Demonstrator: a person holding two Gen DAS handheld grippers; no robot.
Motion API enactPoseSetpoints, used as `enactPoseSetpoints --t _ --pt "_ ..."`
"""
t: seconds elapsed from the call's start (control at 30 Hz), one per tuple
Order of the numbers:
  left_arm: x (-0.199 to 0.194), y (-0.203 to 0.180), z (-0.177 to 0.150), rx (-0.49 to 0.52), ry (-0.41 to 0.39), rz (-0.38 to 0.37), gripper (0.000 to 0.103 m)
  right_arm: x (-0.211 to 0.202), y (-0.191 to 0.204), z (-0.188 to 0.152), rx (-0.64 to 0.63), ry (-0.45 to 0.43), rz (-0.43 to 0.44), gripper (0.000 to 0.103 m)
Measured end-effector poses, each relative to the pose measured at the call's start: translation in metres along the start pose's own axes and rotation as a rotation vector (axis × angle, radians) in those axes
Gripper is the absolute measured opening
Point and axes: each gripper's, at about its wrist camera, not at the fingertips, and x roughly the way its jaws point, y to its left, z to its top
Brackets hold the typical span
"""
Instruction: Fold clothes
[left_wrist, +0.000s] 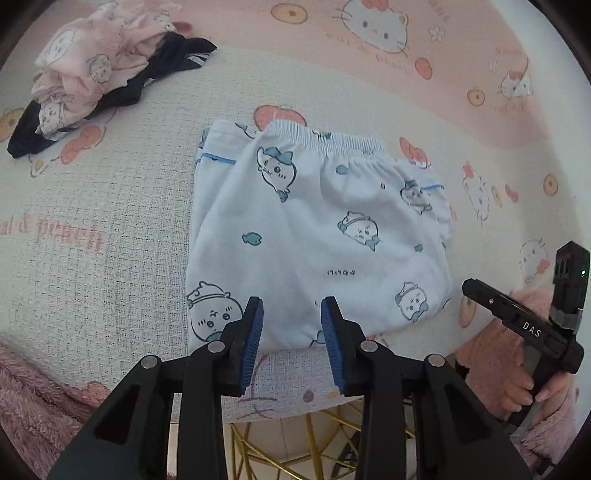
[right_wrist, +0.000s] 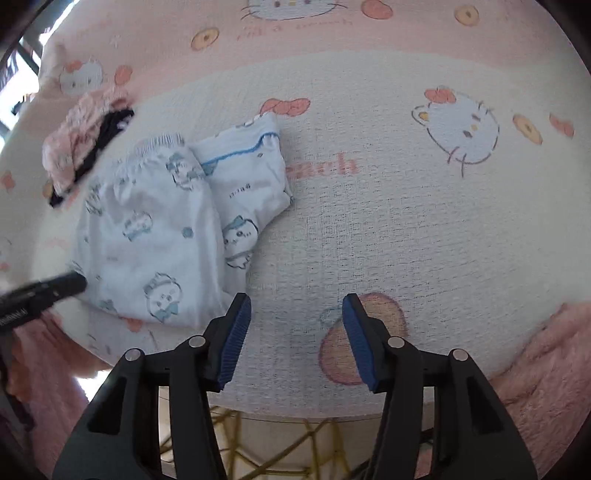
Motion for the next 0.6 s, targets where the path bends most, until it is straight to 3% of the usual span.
enactPoseSetpoints --t 0.07,0.17,0.3,0.37,0.47,0.6 --pt "0.001 -0.001 0.008 0.012 -0.001 0.022 0.034 -0.003 -0.004 0.004 0.051 -0.019 0.095 0.053" --pt "0.003 -0.002 0.020 0.030 -0.002 0.054 0.034 0.003 0.013 0.007 0.009 -0.028 0.109 0.053" --pt "0.005 -0.004 0.035 0.054 -0.004 0.097 0.034 0.037 0.034 0.009 -0.114 0.047 -0.067 0.049" --pt "0.007 -0.005 0.043 0.066 -0.005 0.119 0.034 0.033 0.038 0.006 -0.147 0.034 -0.078 0.051" --pt "-0.004 -0.010 0.029 0.042 -0.003 0.016 0.034 0.028 0.042 0.006 -0.163 0.016 0.011 0.060" --pt "0.009 -0.017 0.012 0.059 0.023 0.009 0.034 0.034 0.034 0.018 -0.059 -0.011 0.012 0.061"
